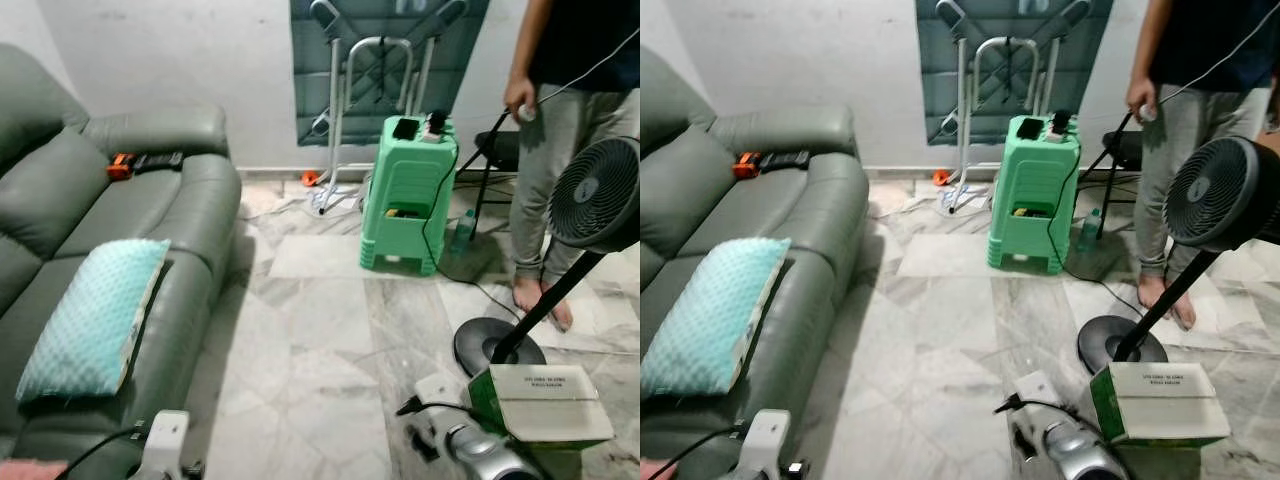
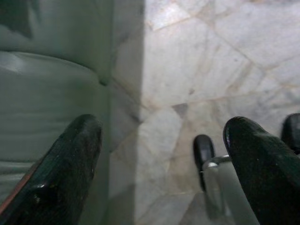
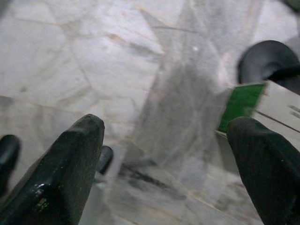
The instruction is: Move the pillow to the sofa
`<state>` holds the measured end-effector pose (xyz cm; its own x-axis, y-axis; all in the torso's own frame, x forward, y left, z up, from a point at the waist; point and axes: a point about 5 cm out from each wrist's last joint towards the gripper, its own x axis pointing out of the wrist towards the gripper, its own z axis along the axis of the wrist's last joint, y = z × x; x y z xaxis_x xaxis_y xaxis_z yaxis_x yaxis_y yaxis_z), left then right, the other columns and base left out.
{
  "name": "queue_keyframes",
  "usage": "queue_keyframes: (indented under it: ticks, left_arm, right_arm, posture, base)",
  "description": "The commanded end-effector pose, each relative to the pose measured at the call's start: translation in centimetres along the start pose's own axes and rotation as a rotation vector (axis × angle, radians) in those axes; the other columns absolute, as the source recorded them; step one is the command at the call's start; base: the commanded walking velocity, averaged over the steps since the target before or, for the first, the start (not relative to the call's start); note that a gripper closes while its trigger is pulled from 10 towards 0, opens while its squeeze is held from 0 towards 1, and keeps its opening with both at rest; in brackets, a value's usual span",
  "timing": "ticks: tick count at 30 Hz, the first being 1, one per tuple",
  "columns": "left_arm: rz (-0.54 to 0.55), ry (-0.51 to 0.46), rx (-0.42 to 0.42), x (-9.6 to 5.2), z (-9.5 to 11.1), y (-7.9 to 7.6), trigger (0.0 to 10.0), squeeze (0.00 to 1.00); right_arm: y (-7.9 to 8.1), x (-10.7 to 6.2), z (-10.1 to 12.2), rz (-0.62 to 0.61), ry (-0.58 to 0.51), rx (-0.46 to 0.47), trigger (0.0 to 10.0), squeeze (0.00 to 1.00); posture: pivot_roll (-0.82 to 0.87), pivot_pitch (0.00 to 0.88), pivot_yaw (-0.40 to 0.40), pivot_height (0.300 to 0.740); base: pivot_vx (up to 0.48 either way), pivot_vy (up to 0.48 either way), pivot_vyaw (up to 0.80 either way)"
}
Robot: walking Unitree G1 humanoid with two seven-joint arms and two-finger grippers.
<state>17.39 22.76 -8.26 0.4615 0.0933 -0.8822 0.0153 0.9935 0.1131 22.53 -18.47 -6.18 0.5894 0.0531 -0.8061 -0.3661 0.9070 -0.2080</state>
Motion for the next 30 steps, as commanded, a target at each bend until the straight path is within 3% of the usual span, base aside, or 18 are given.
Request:
queue_keyframes:
  ticks: [1, 30]
  left_arm:
    - [-0.025, -0.037, 0.001, 0.12, 1.3, -0.7, 10.0, 0.0]
    - [-0.026, -0.035, -0.005, 0.13, 1.38, -0.71, 10.0, 0.0]
  right_arm:
    - [-1.12, -0.19, -0.35, -0.032, 0.008, 0.003, 10.0, 0.0]
    - [-0.95, -0.19, -0.44, -0.027, 0.009, -0.01, 10.0, 0.0]
  posture:
    - [-0.06, 0.0, 0.039, 0.74]
    - [-0.06, 0.0, 0.04, 0.74]
  base:
    - [0.412, 0.0, 0.0]
    - [0.428, 0.0, 0.0]
